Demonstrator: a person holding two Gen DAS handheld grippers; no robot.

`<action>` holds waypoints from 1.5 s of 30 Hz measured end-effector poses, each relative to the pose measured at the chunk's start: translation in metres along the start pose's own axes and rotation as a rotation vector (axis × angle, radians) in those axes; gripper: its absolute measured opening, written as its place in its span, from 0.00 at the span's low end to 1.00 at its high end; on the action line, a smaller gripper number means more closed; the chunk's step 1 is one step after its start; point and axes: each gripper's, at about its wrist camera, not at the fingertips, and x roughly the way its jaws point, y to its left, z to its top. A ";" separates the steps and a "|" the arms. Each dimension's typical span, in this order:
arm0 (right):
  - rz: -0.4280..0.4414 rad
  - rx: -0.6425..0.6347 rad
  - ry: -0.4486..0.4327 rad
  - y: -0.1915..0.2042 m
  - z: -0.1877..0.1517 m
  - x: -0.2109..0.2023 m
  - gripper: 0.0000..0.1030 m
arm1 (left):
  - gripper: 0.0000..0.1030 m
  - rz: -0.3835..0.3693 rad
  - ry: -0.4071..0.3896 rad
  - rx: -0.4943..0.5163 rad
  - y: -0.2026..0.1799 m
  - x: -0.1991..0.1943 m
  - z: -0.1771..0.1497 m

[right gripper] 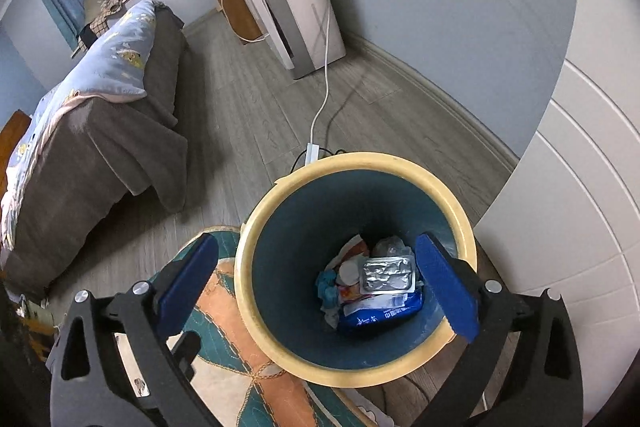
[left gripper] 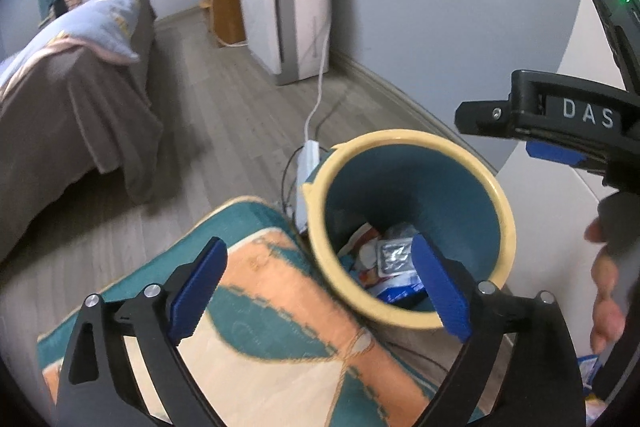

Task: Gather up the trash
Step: 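Move both tools back over the remaining trash on the cushion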

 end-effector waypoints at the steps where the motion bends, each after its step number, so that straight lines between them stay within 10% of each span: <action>1: -0.005 -0.010 -0.002 0.003 -0.001 -0.001 0.94 | 0.90 0.005 0.004 -0.008 0.003 -0.002 -0.001; 23: 0.060 -0.425 -0.075 0.112 -0.054 -0.055 0.94 | 0.92 0.238 0.040 -0.226 0.119 -0.140 -0.103; 33: 0.145 -0.457 0.017 0.138 -0.100 -0.070 0.94 | 0.92 0.353 0.077 -0.253 0.151 -0.178 -0.162; 45: 0.052 -0.492 0.135 0.150 -0.153 -0.042 0.94 | 0.92 0.355 0.098 -0.317 0.171 -0.171 -0.191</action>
